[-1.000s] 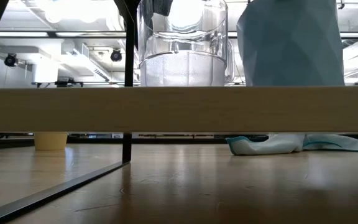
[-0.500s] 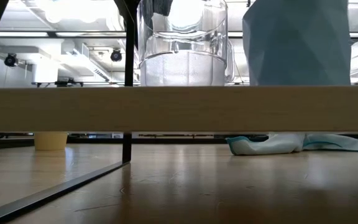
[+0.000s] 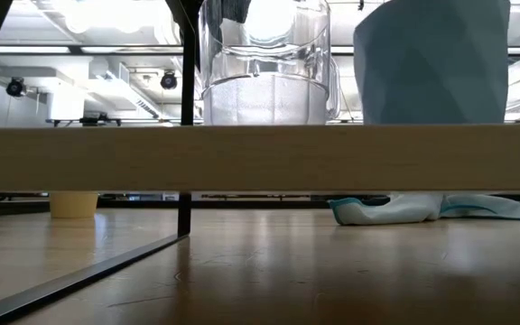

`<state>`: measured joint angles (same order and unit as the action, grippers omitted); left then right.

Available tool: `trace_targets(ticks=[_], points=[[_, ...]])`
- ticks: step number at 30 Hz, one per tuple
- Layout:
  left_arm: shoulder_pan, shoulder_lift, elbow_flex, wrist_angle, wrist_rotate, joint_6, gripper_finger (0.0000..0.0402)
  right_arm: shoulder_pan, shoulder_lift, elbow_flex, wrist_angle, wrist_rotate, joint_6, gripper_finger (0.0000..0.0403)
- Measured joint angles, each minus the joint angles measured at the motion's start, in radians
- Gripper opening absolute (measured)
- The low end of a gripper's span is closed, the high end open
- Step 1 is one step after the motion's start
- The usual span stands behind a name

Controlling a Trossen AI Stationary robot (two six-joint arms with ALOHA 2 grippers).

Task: Stack small to large cups/mugs on shelf
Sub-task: Put the blue cup on the shelf

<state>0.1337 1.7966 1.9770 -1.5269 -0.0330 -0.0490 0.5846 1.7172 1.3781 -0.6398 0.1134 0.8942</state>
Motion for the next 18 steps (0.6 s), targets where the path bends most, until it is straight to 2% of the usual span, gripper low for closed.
trace_targets(ticks=[11, 15, 18], points=[[0.0, 0.0, 0.0, 0.0, 0.0, 0.001, 0.0073, 0.007, -0.003, 0.001, 0.186, -0.007, 0.008, 0.0081], [0.0, 0.0, 0.0, 0.0, 0.0, 0.001, 0.0073, 0.006, -0.003, 0.012, 0.14, 0.004, -0.059, 0.0079], [0.0, 0.0, 0.0, 0.0, 0.001, 0.001, 0.0073, 0.002, -0.004, 0.032, 0.026, 0.067, -0.076, 0.0079]])
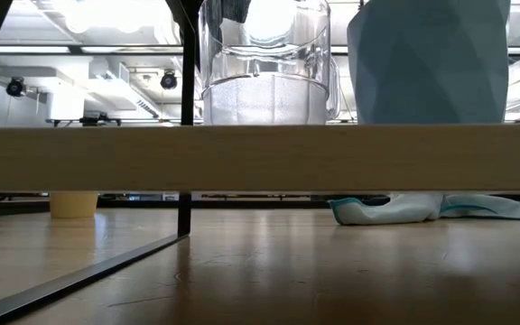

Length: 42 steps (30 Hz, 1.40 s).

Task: Stack small to large cups/mugs on shelf
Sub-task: Put the blue cup on the shelf

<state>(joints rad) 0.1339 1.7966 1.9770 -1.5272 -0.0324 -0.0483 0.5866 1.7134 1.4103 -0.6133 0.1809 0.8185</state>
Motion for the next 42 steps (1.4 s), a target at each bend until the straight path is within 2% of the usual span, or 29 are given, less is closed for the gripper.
trace_targets(ticks=[3, 7, 13, 18, 21, 26, 31, 42], points=[[0.0, 0.0, 0.0, 0.0, 0.002, 0.0, 0.0073, -0.006, 0.0, 0.022, -0.112, 0.063, -0.009, 0.0079], [0.0, 0.0, 0.0, 0.0, 0.004, 0.0, 0.0073, -0.012, -0.005, 0.047, -0.138, 0.152, -0.024, 0.0069], [0.0, 0.0, 0.0, 0.0, 0.004, -0.057, 0.0073, -0.05, -0.007, 0.066, -0.255, 0.176, -0.06, 0.0016], [-0.007, 0.0, 0.0, 0.0, 0.004, -0.075, 0.0073, -0.114, -0.006, 0.064, -0.399, 0.193, -0.002, 0.0009], [-0.011, 0.0, 0.0, 0.0, 0.004, -0.075, 0.0073, -0.153, -0.006, 0.063, -0.399, 0.17, -0.006, 0.0009], [-0.012, 0.0, 0.0, 0.0, 0.004, -0.076, 0.0073, -0.22, -0.003, 0.06, -0.404, -0.001, 0.038, 0.0008], [-0.012, 0.0, 0.0, 0.0, 0.004, -0.076, 0.0073, -0.224, -0.002, 0.06, -0.404, -0.084, 0.115, 0.0008], [-0.012, 0.0, 0.0, 0.001, 0.004, -0.076, 0.0073, -0.207, 0.012, 0.058, -0.417, -0.102, 0.176, 0.0008]])
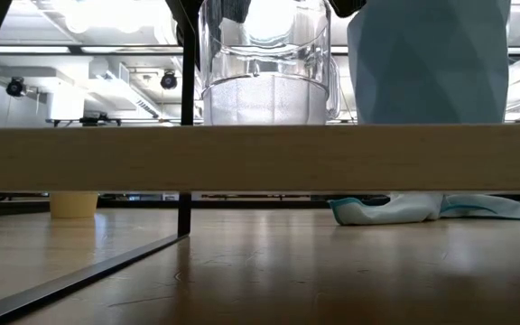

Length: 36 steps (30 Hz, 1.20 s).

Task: Stack small to large cups/mugs on shelf
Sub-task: Put the blue cup on the shelf

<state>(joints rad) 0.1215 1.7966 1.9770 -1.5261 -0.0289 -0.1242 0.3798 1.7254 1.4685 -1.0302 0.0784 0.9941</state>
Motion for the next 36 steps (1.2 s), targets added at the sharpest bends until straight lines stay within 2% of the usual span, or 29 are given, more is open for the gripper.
trace_targets(ticks=[11, 26, 36], points=[[0.0, 0.0, 0.0, 0.0, 0.0, 0.0, 0.0073, 0.01, 0.064, -0.002, -0.016, -0.03, 0.011, 0.0008], [0.001, 0.0, 0.0, 0.002, -0.001, 0.009, 0.0073, 0.155, 0.063, -0.001, -0.013, -0.055, 0.265, 0.0008], [0.001, 0.0, 0.0, 0.019, -0.005, 0.009, 0.0073, 0.172, 0.063, -0.001, -0.014, -0.051, 0.315, 0.0008]])
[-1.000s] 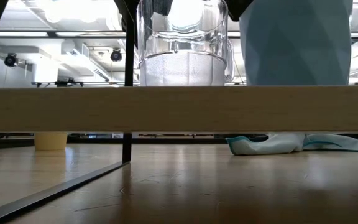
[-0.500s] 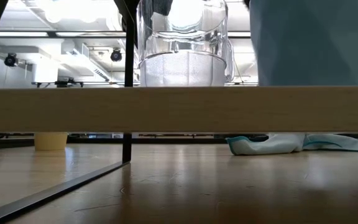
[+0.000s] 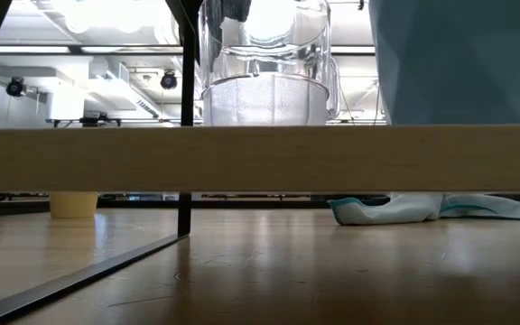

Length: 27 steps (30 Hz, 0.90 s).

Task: Stack small to large cups/mugs on shelf
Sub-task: Put the blue cup on the shelf, then put the yellow cup on the shelf

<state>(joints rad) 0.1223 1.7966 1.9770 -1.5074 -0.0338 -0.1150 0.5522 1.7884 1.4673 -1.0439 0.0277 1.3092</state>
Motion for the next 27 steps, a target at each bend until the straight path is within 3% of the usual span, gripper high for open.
trace_targets(ticks=[6, 17, 27], points=[[0.0, 0.0, 0.0, 0.0, 0.001, -0.003, 0.0073, -0.008, -0.016, 0.0, -0.002, 0.098, -0.022, 0.0008], [-0.02, 0.0, 0.0, -0.025, 0.021, -0.011, 0.0073, -0.039, -0.112, 0.001, 0.008, 0.166, -0.148, 0.0009], [-0.087, -0.014, 0.0, -0.064, 0.024, -0.173, 0.0073, -0.054, -0.171, 0.001, 0.219, 0.194, -0.398, 0.0009]])
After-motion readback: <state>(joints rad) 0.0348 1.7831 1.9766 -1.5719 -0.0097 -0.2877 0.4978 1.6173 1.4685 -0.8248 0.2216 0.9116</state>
